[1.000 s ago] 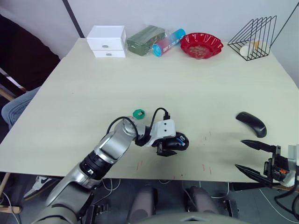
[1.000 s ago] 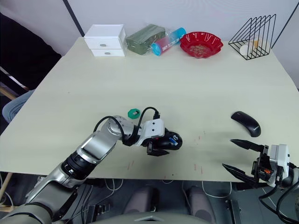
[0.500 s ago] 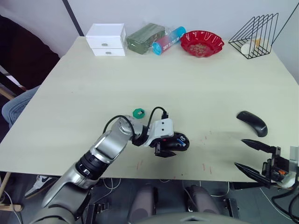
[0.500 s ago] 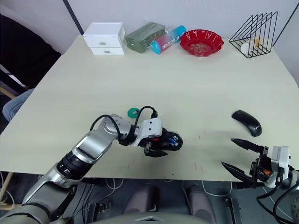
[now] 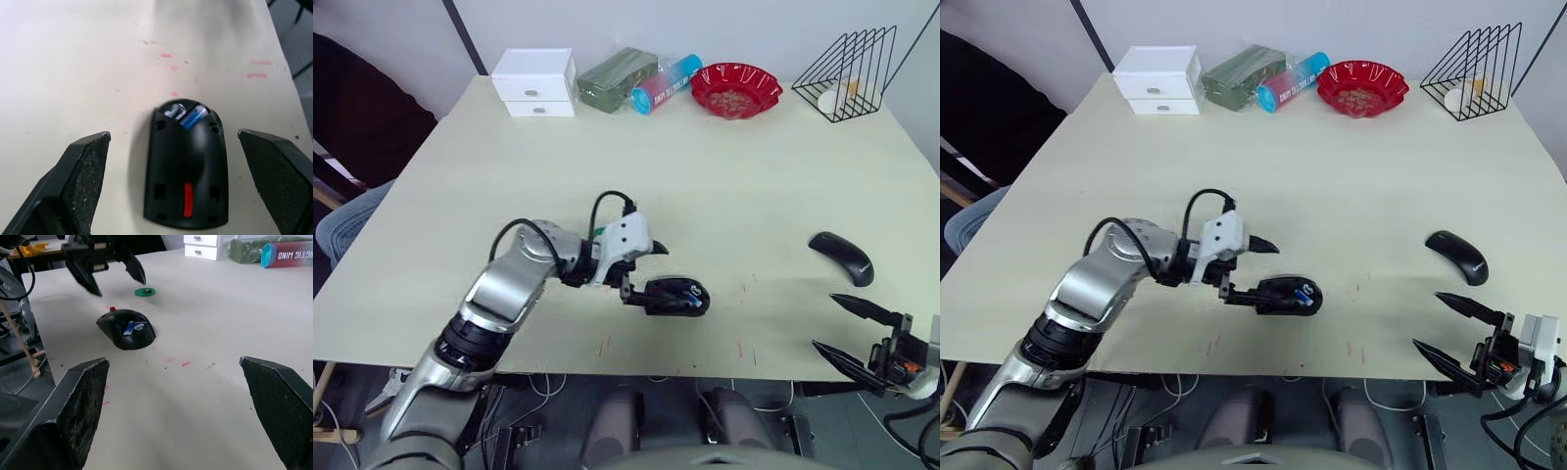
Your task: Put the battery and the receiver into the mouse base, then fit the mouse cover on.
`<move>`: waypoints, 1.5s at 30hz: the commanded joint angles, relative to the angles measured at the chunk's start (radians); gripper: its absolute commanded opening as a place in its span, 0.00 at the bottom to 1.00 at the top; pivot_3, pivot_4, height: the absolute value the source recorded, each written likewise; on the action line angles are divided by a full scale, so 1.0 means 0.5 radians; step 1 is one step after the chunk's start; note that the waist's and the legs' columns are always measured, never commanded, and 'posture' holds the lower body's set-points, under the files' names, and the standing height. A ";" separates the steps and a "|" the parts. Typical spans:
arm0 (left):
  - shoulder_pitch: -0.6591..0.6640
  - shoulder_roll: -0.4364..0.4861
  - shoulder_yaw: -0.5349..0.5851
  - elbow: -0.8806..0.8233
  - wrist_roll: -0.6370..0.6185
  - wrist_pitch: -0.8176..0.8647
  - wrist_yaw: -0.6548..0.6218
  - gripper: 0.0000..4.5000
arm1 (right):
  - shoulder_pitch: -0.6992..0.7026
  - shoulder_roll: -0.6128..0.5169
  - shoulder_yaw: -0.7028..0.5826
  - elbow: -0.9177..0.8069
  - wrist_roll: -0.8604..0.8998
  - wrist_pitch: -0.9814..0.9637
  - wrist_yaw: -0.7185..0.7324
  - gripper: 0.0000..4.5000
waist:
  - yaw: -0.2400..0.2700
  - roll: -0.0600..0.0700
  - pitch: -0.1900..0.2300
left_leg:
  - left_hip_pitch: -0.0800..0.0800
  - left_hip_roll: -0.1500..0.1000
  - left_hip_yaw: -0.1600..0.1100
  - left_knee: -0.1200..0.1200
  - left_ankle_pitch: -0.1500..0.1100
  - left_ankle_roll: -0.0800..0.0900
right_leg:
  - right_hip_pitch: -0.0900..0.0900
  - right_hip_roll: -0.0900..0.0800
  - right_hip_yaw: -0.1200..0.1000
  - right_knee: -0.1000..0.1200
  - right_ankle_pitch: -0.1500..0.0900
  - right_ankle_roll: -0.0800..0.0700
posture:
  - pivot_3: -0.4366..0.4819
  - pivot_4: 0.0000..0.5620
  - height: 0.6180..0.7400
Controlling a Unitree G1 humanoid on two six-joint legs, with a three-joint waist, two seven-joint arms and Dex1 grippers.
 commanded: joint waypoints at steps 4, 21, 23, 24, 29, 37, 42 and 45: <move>0.119 0.034 0.372 -0.027 -0.201 0.122 0.173 0.99 | 0.007 0.023 -0.046 0.028 0.023 -0.084 0.020 1.00 | 0.002 -0.001 0.002 | 0.000 0.000 0.000 0.000 0.000 0.000 | 0.000 0.000 0.000 0.000 0.000 0.000 | 0.48 0.27 1.00; 0.344 0.102 0.722 0.566 -0.156 -0.289 0.362 0.99 | -0.045 0.017 -0.002 0.042 0.014 -0.075 0.014 1.00 | 0.006 -0.002 0.004 | 0.001 0.000 0.001 0.000 0.000 0.000 | -0.001 -0.001 0.000 0.002 0.000 0.000 | 0.48 0.27 1.00; 0.323 0.104 0.708 0.616 -0.153 -0.311 0.359 0.99 | -0.048 0.016 0.001 0.040 0.013 -0.072 0.013 1.00 | 0.005 -0.003 0.005 | 0.000 0.000 0.001 0.000 0.000 0.000 | -0.001 -0.001 -0.001 0.002 0.000 0.000 | 0.48 0.27 1.00; 0.310 0.094 0.709 0.639 -0.159 -0.317 0.361 0.99 | -0.052 0.017 0.002 0.042 0.010 -0.073 0.012 1.00 | 0.005 -0.003 0.005 | 0.000 0.000 0.002 0.000 0.000 0.000 | -0.001 -0.001 -0.001 0.002 0.000 0.000 | 0.48 0.27 1.00; 0.196 0.021 0.650 0.818 -0.138 -0.421 0.323 0.94 | -0.064 0.037 0.035 0.037 -0.011 -0.087 0.000 1.00 | 0.005 -0.003 0.005 | 0.000 0.000 0.001 0.000 0.000 0.000 | -0.001 -0.001 -0.001 0.002 0.000 0.000 | 0.48 0.27 1.00; 0.143 0.007 0.598 0.920 -0.089 -0.466 0.318 0.42 | -0.019 0.068 0.067 -0.019 -0.023 -0.110 -0.046 1.00 | 0.001 -0.004 0.005 | 0.000 0.000 0.002 0.000 0.000 0.000 | -0.003 -0.001 0.001 0.005 0.001 0.000 | 0.48 0.27 1.00; 0.127 -0.025 0.580 0.946 -0.083 -0.483 0.327 0.42 | -0.016 0.100 0.085 -0.024 -0.043 -0.134 -0.060 1.00 | 0.003 -0.004 0.005 | 0.000 0.000 0.002 0.000 0.000 0.000 | -0.003 -0.001 0.000 0.004 0.001 0.000 | 0.48 0.27 1.00; 0.150 -0.028 0.563 0.941 -0.078 -0.501 0.316 0.42 | -0.016 0.108 0.094 -0.025 -0.051 -0.145 -0.063 1.00 | 0.002 -0.004 0.005 | 0.000 0.000 0.002 0.000 0.000 0.000 | -0.003 -0.001 0.001 0.005 0.001 0.000 | 0.48 0.27 1.00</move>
